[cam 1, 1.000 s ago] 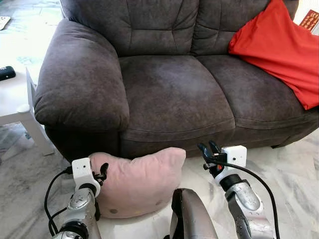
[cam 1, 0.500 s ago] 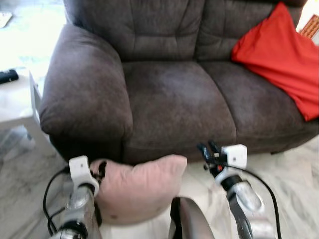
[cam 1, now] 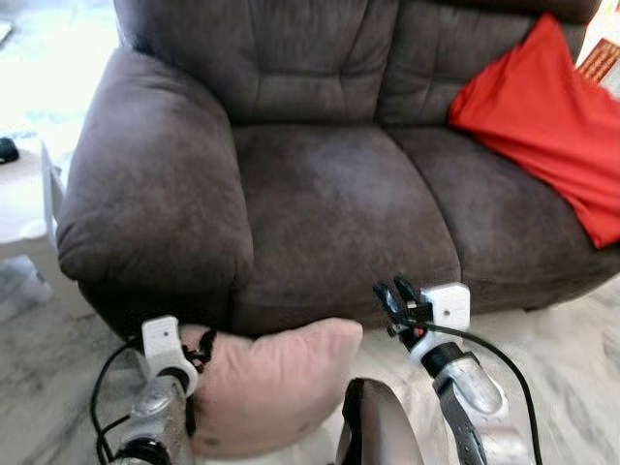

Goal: Move the pillow to the sofa from floor

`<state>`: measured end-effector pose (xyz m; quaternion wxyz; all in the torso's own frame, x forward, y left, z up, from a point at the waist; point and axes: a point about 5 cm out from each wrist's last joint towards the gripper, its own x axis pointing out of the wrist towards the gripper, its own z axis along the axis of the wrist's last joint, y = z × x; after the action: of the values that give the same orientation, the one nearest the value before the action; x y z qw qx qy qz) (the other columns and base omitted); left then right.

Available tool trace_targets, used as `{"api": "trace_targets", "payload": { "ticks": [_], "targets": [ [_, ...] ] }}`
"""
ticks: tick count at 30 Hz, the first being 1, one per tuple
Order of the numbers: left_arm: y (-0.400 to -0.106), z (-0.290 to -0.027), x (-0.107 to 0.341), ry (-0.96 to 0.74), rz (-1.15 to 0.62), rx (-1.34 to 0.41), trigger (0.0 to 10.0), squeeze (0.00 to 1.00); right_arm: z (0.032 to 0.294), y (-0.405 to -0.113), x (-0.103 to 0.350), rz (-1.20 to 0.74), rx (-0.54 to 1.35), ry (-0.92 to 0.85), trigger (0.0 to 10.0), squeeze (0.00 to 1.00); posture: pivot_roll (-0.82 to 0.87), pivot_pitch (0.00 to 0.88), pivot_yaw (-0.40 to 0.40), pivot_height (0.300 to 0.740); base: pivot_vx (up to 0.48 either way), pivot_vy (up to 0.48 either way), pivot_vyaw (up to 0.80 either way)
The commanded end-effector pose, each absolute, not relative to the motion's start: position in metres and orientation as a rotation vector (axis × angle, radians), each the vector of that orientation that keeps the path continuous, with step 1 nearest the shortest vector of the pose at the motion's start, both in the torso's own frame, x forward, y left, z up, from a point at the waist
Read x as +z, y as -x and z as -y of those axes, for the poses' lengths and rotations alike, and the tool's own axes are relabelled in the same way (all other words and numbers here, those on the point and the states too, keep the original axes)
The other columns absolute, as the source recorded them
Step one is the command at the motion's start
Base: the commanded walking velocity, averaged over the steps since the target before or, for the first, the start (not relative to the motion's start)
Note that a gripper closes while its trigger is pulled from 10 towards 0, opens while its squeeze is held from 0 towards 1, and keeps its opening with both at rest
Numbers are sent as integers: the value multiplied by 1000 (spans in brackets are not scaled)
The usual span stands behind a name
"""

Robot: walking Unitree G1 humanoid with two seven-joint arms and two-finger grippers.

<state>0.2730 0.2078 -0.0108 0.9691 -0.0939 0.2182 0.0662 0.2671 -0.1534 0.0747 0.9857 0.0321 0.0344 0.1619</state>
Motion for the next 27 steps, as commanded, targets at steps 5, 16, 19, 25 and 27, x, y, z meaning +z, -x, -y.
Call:
{"api": "trace_targets", "payload": {
  "ticks": [5,16,19,25,27],
  "targets": [
    [-267,-209,-19,159,-504,135,10000,0,163,-262,77,-75,308,-54,10000,0,-43,119,-202,473,0,0,0],
    [-286,-233,8,59,-381,262,10000,0,171,-255,86,-58,321,-44,10000,0,-58,150,-228,473,0,0,0],
    [-289,-231,12,87,-351,248,10000,0,170,-255,87,-60,327,-43,10000,0,-61,153,-233,473,0,0,0],
    [-298,-229,21,176,-294,228,10000,0,171,-251,91,-68,345,-28,10000,0,-81,161,-247,473,0,0,0],
    [-300,-231,24,195,-276,224,10000,0,172,-250,92,-72,348,-19,10000,0,-84,164,-249,473,0,0,0]
  ]
}}
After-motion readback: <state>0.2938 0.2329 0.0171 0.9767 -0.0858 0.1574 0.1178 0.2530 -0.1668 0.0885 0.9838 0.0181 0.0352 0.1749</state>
